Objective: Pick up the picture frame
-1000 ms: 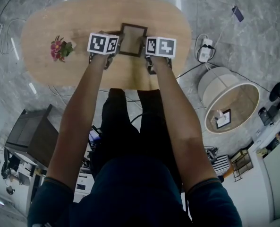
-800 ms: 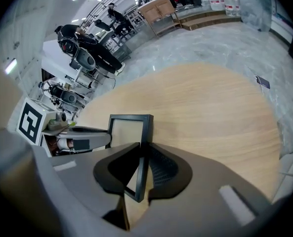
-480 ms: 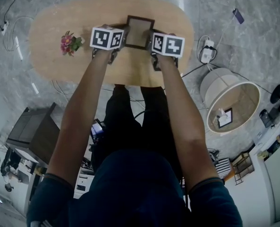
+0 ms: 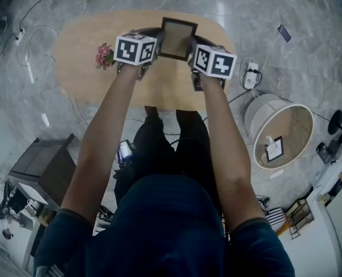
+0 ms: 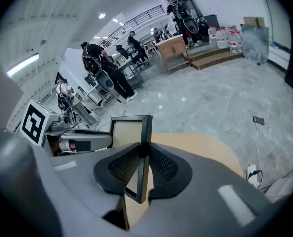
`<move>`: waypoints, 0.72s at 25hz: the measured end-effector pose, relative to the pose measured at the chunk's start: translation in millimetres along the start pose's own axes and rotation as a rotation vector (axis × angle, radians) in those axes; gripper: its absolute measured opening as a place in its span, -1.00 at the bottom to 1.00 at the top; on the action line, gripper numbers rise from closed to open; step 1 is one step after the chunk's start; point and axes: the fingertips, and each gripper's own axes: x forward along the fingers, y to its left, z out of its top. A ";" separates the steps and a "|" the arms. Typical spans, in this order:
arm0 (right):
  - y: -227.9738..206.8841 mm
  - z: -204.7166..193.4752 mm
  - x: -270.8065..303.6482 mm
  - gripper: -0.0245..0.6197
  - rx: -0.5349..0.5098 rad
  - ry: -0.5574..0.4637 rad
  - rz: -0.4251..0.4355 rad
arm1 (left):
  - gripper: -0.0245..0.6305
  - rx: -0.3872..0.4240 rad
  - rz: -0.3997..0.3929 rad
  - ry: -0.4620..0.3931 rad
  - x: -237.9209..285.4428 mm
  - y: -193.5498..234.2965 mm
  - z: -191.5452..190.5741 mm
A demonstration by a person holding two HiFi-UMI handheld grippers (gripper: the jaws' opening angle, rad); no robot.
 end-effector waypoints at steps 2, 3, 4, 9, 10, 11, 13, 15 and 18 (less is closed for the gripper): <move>19.7 16.2 -21.7 -0.72 -0.018 -0.041 0.004 | -0.76 0.026 0.001 -0.040 -26.9 -8.8 18.7; 29.4 24.7 -33.0 -0.72 -0.028 -0.063 0.006 | -0.76 0.039 0.001 -0.062 -40.2 -13.7 28.3; 38.7 33.4 -44.5 -0.72 -0.038 -0.085 0.009 | -0.76 0.052 0.000 -0.085 -53.1 -19.0 38.0; 91.1 77.0 -103.7 -0.72 -0.106 -0.201 0.024 | -0.76 0.108 -0.005 -0.213 -123.7 -44.3 85.8; 103.1 84.2 -115.6 -0.72 -0.120 -0.223 0.028 | -0.76 0.119 -0.006 -0.241 -139.6 -49.3 94.4; 114.9 90.7 -127.3 -0.72 -0.133 -0.243 0.031 | -0.76 0.129 -0.006 -0.268 -155.4 -54.4 102.6; 138.8 104.5 -150.5 -0.72 -0.164 -0.284 0.037 | -0.76 0.152 -0.003 -0.320 -186.3 -63.4 118.4; 165.8 120.0 -173.1 -0.72 -0.205 -0.332 0.041 | -0.76 0.178 0.002 -0.375 -218.4 -69.6 134.7; 208.2 143.7 -207.4 -0.72 -0.268 -0.401 0.050 | -0.76 0.215 0.010 -0.463 -269.4 -78.9 160.9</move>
